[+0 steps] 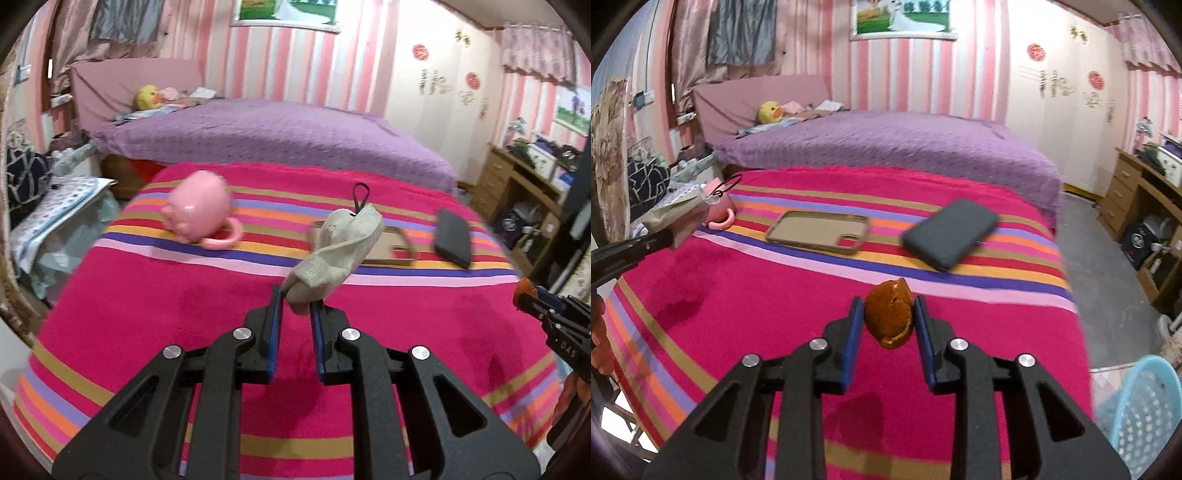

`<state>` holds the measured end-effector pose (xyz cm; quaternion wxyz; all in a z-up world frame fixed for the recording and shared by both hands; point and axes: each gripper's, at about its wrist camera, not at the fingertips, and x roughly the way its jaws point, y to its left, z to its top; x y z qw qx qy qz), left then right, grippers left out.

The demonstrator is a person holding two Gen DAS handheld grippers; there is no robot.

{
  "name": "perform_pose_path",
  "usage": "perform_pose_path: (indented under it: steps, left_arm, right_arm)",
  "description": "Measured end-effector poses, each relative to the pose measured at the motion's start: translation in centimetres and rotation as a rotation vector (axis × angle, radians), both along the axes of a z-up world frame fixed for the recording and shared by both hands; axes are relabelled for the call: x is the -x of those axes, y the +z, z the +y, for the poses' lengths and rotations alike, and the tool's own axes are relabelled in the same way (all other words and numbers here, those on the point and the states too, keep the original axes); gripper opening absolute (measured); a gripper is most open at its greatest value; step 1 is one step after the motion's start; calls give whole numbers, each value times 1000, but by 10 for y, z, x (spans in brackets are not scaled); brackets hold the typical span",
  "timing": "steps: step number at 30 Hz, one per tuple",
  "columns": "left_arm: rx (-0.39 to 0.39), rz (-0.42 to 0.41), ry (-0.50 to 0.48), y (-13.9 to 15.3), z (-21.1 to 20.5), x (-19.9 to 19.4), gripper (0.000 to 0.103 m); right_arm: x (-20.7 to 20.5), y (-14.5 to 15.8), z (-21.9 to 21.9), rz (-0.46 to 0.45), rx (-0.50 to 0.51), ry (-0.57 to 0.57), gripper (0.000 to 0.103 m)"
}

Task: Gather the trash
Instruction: 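Carry the white cloth and orange peel in both tools over the basket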

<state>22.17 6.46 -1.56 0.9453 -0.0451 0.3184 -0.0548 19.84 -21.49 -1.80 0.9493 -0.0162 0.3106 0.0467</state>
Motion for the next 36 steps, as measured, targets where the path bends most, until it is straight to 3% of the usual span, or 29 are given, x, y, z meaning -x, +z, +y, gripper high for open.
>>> perform_pose_path:
  steps: [3,15,18,26,31,36]
  left_arm:
    - [20,-11,-40,0,-24,12,14]
    - [-116,-73,-163,2,-123,58,14]
    - [-114,-60,-188,4,-148,63,14]
    - [-100,-57,-306,7,-250,80,14]
    - [-130,-85,-413,3,-323,97,14]
    - [-116,-41,-498,-15,-380,104,14]
  right_arm:
    - [23,5,-25,-12,12,-38,28]
    - [77,7,-133,-29,7,-156,28]
    - [84,9,-159,-35,0,-185,28]
    - [109,18,-236,-71,-54,-298,28]
    - [123,13,-280,-60,-62,-366,28]
    - [136,3,-314,-47,-70,-431,28]
